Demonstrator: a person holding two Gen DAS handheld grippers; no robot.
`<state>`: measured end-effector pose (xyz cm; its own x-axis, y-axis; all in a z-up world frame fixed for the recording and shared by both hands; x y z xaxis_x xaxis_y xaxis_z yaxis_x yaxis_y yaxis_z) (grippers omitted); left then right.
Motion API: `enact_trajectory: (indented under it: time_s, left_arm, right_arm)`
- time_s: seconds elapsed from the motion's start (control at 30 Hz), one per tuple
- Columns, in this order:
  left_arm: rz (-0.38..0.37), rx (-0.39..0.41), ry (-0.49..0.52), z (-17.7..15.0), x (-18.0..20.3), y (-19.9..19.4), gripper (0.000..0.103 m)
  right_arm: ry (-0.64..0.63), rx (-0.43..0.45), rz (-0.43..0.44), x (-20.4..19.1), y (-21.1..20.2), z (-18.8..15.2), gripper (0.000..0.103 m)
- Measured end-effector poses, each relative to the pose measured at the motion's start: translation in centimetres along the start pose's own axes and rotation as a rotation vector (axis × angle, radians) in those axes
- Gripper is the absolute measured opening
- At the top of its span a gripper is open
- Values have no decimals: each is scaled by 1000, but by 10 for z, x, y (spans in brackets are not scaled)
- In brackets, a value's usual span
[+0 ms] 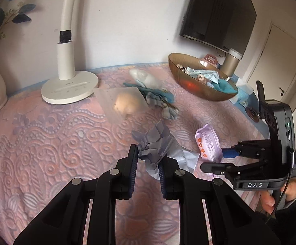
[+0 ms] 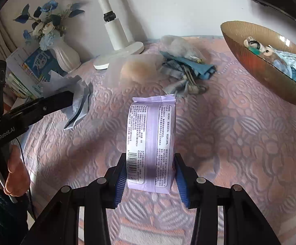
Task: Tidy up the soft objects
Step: 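Grasp the grey tissue with the left tool while the right tool grasps the lilac wipes pack, then carry the tissue and wipes pack into the amber bowl and release both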
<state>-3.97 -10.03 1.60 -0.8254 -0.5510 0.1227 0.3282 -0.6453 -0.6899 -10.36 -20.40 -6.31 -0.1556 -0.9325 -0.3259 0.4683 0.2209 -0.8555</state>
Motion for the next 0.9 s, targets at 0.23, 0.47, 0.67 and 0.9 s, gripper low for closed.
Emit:
enact_trajectory:
  time_s: [0.23,0.47,0.67,0.9]
  left_arm:
    - [-6,-56,47,-24,31,17,16]
    - [0,-91,46,-41,40,36,17]
    - [-19,-135,-11,-48,29,38,52]
    - [30,-151,37,-48,34,40,74]
  right_arm:
    - [-15,-35,-50,21,-19,-28,47]
    - [35,9,-68,36,-31,-31,63]
    - [-33,2,-88,13,-15,-37,64]
    - [-116,52,-149,9,-6,-33,58]
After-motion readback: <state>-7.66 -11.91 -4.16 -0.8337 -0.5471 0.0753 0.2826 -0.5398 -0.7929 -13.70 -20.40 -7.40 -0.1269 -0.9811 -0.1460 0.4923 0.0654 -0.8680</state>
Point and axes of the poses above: each gripper's, at about its wrist camera, not at the fingertips, and y roughly the way its jaws point, x to its right, z to its top, the point moved 7 cm from there along y, roughly the way its jaws point, and after that the axes turned 6 degrees about y, right-handed, at the moved point
